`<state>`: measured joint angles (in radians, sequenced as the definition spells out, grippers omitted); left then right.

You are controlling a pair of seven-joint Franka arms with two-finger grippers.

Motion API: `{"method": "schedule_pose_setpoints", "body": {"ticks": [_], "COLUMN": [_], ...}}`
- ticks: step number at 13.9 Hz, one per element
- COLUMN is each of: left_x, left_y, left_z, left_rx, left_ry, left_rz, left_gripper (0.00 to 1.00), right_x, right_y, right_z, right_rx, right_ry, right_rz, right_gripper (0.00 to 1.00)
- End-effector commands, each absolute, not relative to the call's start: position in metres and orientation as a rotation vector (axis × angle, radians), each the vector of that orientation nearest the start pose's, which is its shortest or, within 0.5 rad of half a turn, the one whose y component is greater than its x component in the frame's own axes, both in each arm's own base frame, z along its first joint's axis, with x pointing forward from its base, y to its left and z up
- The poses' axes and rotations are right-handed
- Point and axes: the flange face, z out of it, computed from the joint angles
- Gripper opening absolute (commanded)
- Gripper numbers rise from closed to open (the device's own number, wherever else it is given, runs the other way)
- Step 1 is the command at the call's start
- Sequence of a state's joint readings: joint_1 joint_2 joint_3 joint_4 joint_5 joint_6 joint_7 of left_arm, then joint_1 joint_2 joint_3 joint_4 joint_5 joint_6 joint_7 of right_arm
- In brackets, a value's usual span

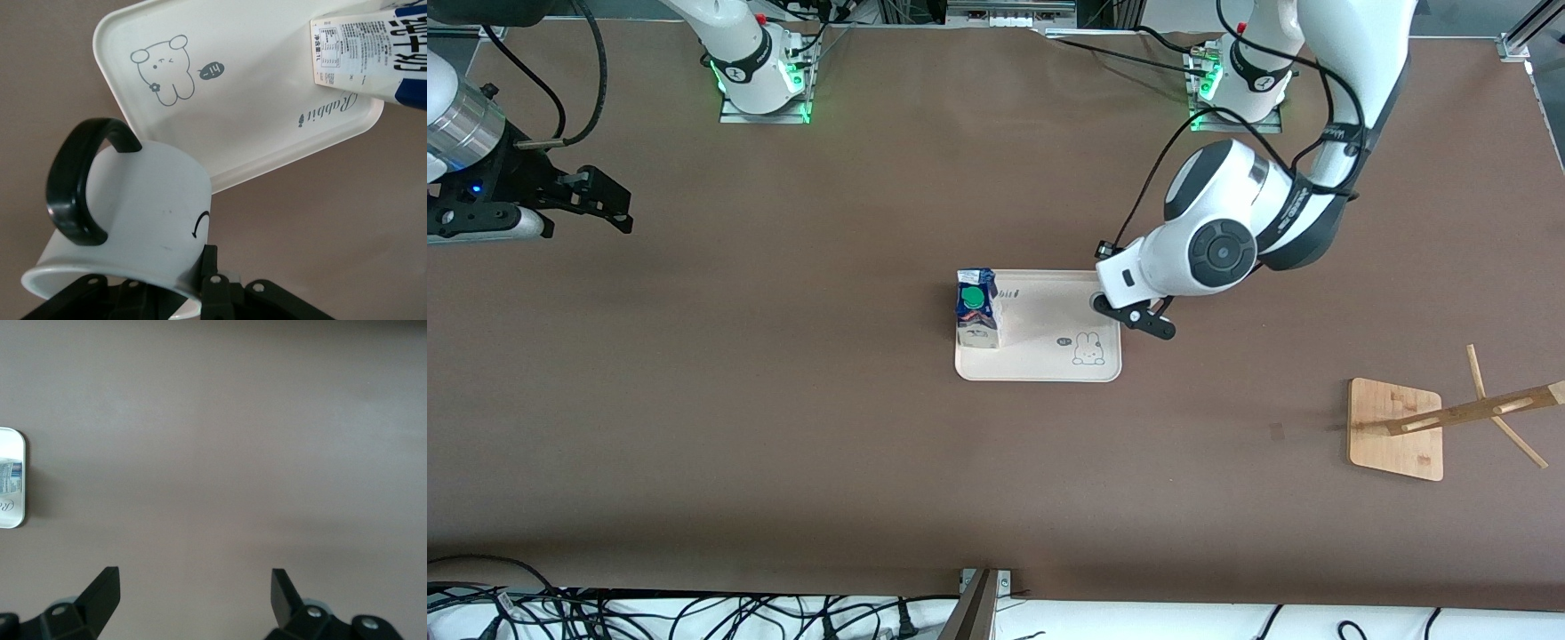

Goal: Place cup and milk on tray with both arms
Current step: 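Lift the mug off the stand and carry it toward the tray, then lower the mug onto the tray beside the carton and open the left gripper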

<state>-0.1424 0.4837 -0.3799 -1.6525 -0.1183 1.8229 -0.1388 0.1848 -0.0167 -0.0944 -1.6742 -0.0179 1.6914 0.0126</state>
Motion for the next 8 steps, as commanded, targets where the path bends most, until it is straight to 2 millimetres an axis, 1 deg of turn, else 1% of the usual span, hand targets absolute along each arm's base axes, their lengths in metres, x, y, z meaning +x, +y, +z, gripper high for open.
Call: {"method": "schedule_pose_setpoints", "body": {"ticks": [1,2,5,8], "left_x": [0.571,0.568,0.550,0.549], "left_y": [-0.335,-0.346,-0.377,-0.381], "left_z": [0.319,0.315,0.306,0.294], "left_rx": [-3.213,-3.211,-3.183,-3.165], "left_ry": [0.435,0.422,0.415,0.397], "left_rz": [0.632,0.642,0.654,0.667], "left_gripper": [0.00,0.00,0.00,0.00], "right_x": [0.557,0.557,0.557,0.557], "right_y": [0.046,0.044,0.044,0.044], "right_z": [0.597,0.597,0.597,0.597], "right_rx": [-3.165,-3.165,-3.165,-3.165], "right_ry": [-0.118,-0.113,-0.113,-0.113], "right_rz": [-0.034,-0.031,-0.029,-0.029], "right_gripper": [1.00,1.00,1.00,1.00]}}
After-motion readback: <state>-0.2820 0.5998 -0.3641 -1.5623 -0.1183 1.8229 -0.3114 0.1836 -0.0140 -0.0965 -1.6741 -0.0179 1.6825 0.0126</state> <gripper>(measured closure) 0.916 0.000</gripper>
